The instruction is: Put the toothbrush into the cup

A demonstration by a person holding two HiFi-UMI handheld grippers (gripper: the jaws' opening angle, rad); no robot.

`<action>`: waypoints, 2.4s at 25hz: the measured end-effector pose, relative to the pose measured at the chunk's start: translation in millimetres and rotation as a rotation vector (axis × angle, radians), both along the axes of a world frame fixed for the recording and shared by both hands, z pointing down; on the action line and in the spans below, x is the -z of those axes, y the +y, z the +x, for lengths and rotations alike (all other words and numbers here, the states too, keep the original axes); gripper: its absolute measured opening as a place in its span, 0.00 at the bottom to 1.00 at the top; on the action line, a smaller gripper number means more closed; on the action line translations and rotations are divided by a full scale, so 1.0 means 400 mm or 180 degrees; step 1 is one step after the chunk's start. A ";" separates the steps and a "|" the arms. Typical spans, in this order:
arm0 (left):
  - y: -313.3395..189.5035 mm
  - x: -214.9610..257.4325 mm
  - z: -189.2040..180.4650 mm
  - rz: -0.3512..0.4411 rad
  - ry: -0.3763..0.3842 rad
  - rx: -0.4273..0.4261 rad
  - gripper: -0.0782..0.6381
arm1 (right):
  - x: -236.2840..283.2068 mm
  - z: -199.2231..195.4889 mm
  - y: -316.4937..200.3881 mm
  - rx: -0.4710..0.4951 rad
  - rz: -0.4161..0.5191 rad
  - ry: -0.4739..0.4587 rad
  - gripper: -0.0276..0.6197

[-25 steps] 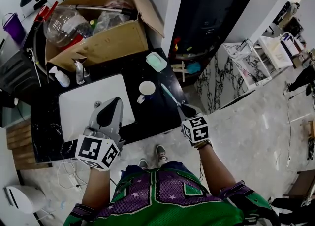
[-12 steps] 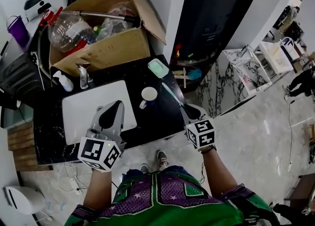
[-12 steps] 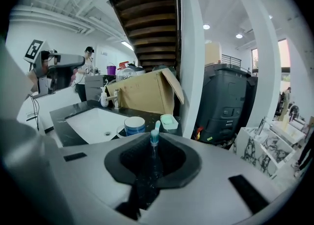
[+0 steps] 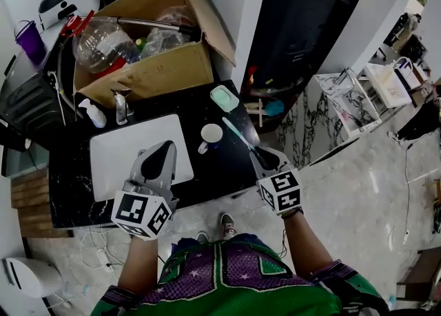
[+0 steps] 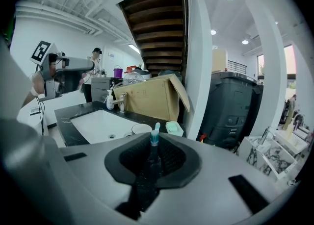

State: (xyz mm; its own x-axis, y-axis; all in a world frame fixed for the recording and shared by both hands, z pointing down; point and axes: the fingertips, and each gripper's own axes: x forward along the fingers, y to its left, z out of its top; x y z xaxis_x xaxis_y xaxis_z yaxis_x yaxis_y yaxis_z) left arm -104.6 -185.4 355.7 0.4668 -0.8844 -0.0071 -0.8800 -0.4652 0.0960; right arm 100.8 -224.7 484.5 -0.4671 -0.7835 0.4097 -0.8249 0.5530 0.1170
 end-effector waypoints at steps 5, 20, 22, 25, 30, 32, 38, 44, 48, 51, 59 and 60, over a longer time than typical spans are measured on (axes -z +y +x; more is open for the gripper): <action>0.006 0.000 -0.001 -0.0002 0.0015 0.0011 0.13 | 0.005 -0.017 0.016 0.0067 0.0005 0.0005 0.12; 0.031 -0.006 -0.034 -0.0016 0.0054 0.0094 0.13 | -0.007 -0.091 0.036 0.0276 -0.0117 -0.0044 0.12; 0.033 -0.008 -0.044 -0.0024 0.0054 0.0128 0.13 | -0.011 -0.099 0.032 0.0301 -0.0134 -0.0045 0.12; 0.035 -0.012 -0.057 -0.0041 0.0043 0.0170 0.13 | -0.016 -0.109 0.025 0.0333 -0.0149 -0.0035 0.12; 0.028 -0.017 -0.078 -0.0059 0.0035 0.0236 0.13 | -0.023 -0.121 0.002 0.0373 -0.0174 -0.0039 0.12; 0.025 -0.017 -0.079 -0.0060 0.0028 0.0253 0.13 | -0.023 -0.125 -0.009 0.0390 -0.0182 -0.0044 0.12; 0.018 -0.020 -0.087 -0.0081 0.0005 0.0297 0.13 | -0.022 -0.136 -0.037 0.0415 -0.0181 -0.0068 0.12; 0.004 -0.022 -0.104 -0.0111 -0.0006 0.0362 0.13 | -0.032 -0.143 -0.074 0.0410 -0.0222 -0.0099 0.12; -0.004 -0.027 -0.112 -0.0127 -0.0004 0.0404 0.13 | -0.040 -0.145 -0.096 0.0411 -0.0238 -0.0126 0.12; -0.012 -0.026 -0.118 -0.0130 -0.0007 0.0426 0.13 | -0.041 -0.148 -0.111 0.0406 -0.0239 -0.0155 0.12; -0.037 -0.022 -0.119 -0.0141 -0.0029 0.0471 0.13 | -0.037 -0.141 -0.144 0.0369 -0.0203 -0.0243 0.13; -0.039 -0.020 -0.119 -0.0142 -0.0030 0.0475 0.13 | -0.037 -0.137 -0.148 0.0351 -0.0200 -0.0246 0.13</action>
